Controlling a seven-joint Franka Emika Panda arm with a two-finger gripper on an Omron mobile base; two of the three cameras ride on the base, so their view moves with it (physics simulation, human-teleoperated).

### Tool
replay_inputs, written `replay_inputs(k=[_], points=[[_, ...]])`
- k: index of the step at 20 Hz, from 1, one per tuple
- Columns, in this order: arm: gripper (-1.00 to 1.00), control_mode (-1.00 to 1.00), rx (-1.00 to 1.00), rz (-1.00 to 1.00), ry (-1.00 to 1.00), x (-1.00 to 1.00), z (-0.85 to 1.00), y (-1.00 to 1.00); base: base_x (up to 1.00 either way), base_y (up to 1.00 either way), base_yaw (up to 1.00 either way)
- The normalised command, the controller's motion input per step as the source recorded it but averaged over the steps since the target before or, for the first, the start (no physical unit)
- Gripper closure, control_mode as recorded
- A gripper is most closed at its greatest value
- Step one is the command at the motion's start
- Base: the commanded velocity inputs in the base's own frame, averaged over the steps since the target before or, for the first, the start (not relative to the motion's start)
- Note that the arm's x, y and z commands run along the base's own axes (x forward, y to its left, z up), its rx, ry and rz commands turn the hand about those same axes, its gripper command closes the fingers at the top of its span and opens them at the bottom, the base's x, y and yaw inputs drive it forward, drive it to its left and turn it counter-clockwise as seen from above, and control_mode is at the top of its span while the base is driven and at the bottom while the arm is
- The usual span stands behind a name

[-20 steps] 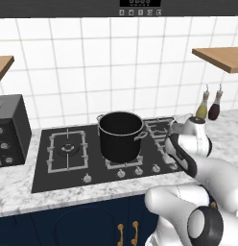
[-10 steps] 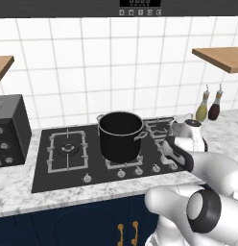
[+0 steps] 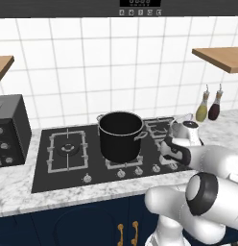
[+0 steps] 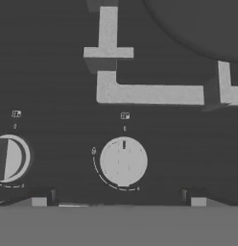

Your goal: Pick the kettle from the counter and place it on a stove burner. Then turn the burner on.

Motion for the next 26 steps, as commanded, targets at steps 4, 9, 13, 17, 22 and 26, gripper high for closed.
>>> replay_inputs(k=[4, 9, 13, 17, 22, 26], points=[[-1.0, -1.0, 0.0, 0.0, 0.0, 0.05, -0.15, -0.05, 0.0, 0.0, 0.0], [-1.0, -1.0, 0.0, 0.0, 0.0, 0.08, -0.18, -0.02, 0.0, 0.0, 0.0], [-1.0, -1.0, 0.0, 0.0, 0.0, 0.1, -0.19, 0.0, 0.0, 0.0, 0.0], [1.0, -1.0, 0.0, 0.0, 0.0, 0.06, -0.2, 0.0, 0.0, 0.0, 0.0], [1.0, -1.0, 0.0, 0.0, 0.0, 0.07, -0.18, 0.0, 0.0, 0.0, 0.0], [1.0, -1.0, 0.0, 0.0, 0.0, 0.01, -0.17, 0.0, 0.0, 0.0, 0.0]])
